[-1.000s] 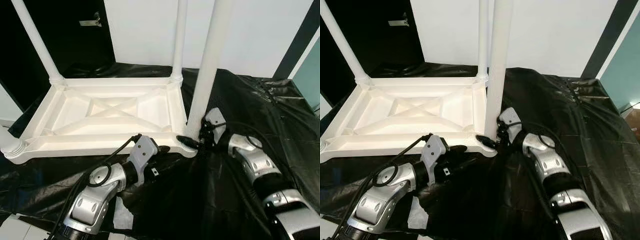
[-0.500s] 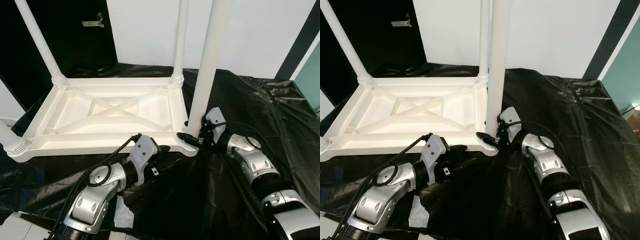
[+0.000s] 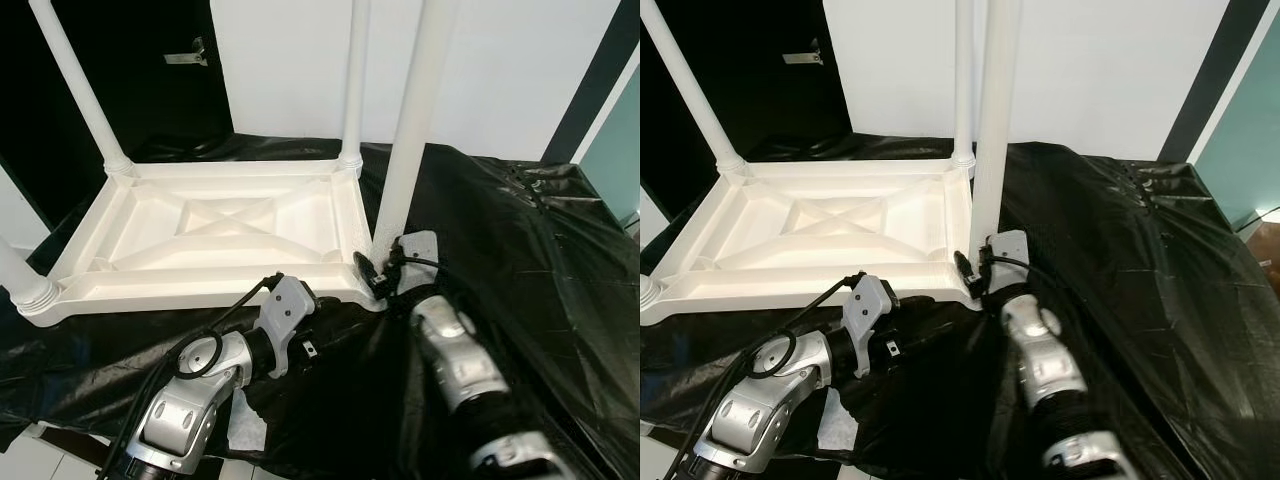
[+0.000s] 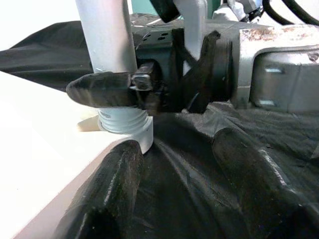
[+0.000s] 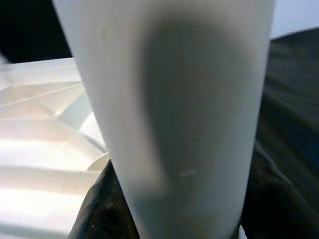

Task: Building children table

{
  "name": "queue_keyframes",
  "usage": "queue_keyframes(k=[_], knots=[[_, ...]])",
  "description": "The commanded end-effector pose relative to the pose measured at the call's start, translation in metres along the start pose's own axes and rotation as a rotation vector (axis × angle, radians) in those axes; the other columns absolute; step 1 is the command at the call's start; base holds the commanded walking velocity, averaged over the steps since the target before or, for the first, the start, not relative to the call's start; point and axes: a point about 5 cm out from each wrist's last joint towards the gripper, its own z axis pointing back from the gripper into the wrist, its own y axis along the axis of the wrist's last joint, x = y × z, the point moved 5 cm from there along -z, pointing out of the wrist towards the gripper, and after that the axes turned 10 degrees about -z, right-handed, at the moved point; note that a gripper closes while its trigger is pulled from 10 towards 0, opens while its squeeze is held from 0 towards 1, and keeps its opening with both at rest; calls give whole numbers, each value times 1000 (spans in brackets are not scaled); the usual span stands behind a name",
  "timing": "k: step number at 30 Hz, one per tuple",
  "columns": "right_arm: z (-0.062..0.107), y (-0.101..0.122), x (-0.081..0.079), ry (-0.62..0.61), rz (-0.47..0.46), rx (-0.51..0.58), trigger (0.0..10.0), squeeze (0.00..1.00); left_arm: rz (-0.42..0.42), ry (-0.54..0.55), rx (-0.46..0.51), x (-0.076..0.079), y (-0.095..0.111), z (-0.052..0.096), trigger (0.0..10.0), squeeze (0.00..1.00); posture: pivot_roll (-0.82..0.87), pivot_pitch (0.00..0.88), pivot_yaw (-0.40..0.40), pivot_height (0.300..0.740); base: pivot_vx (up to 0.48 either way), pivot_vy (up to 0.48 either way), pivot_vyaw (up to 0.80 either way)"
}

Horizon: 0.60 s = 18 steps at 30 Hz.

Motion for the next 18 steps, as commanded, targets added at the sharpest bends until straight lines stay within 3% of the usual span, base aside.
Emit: queue_keyframes(k=[1, 5, 10, 11, 12, 13, 18], knots=[[7, -24, 19, -114, -45, -94, 10000, 0, 2, 9, 0, 1, 1, 0, 10000, 0, -4, 0, -17, 740, 0, 0, 0], [10, -18, 2, -66, -1, -70, 10000, 0, 8, 1, 4, 3, 1, -2, 10000, 0, -18, 0, -13, 740, 0, 0, 0], [11, -16, 1, -63, 4, -63, 10000, 0, 6, -3, 7, 3, 2, -3, 10000, 0, -19, 0, -14, 740, 0, 0, 0], [11, -13, 3, -69, 11, -49, 10000, 106, 6, -1, 7, 3, 2, -4, 10000, 0, -24, 0, -12, 740, 0, 0, 0], [12, -9, 4, -71, 11, -34, 10000, 953, 6, 1, 7, 2, 2, -4, 10000, 0, -24, 0, -12, 740, 0, 0, 0], [13, -5, 7, -77, 15, -19, 10000, 1000, 7, 2, 7, 2, 2, -4, 10000, 0, -26, 0, -11, 740, 0, 0, 0], [21, 5, 20, -9, 28, 22, 10000, 1000, 6, 1, 9, 3, 3, -5, 10000, 0, -22, 0, -14, 740, 0, 0, 0]])
